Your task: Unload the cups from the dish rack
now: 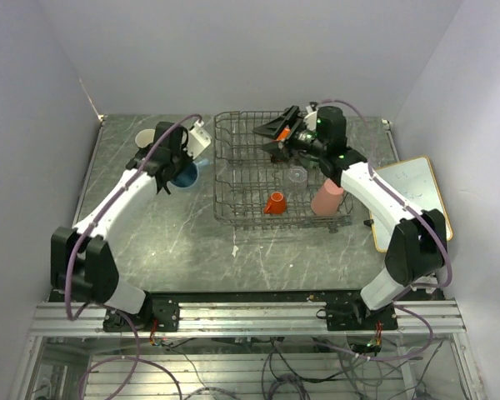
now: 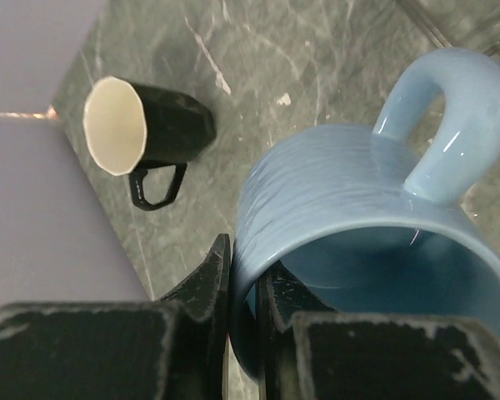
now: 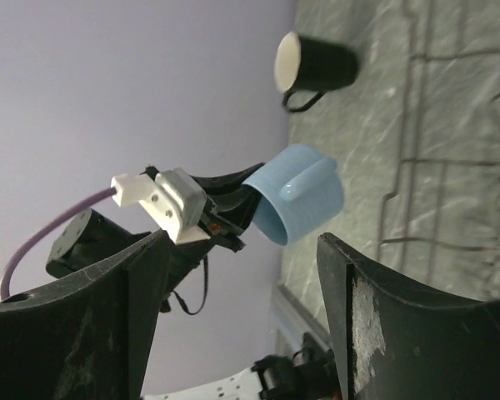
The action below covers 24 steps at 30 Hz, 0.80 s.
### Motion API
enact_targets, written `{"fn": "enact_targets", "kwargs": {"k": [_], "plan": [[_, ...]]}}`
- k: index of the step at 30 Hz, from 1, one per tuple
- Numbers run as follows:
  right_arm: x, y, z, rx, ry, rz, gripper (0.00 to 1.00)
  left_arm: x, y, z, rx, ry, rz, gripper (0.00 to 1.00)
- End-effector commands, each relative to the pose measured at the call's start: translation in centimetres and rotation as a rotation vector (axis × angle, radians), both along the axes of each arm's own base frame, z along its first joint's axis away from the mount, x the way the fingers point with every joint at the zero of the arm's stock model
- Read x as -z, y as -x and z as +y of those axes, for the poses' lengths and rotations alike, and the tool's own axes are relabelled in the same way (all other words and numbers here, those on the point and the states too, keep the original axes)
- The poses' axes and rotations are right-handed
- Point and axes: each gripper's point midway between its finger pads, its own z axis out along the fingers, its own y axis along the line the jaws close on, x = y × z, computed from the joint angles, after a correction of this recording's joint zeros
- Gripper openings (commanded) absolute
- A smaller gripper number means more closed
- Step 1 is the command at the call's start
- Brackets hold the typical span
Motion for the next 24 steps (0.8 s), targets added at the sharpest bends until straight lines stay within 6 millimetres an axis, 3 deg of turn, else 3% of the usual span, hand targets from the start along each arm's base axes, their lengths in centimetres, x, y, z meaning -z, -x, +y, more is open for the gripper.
{"fn": "enact_targets", "kwargs": {"k": [1, 9, 16, 24], "plan": [[1.0, -0.8, -4.1, 0.093, 0.125, -0.043, 0.71, -2.3, -2.6, 0.3, -0.078, 0.063, -0.003, 0.07], [1.4, -1.9, -8.4, 0.175, 0.207, -0.065, 0.72, 0.1, -7.8, 0.7, -0.143, 0.138, 0.092, 0.07], [2.3, -2.0, -9.9, 0.200, 0.218, -0.056, 0.72, 4.4, -11.1, 1.7, -0.216, 0.158, 0.195, 0.07], [3.2, -3.4, -11.1, 0.229, 0.314, -0.085, 0.73, 6.5, -13.3, 2.5, -0.285, 0.266, 0.258, 0.07]]}}
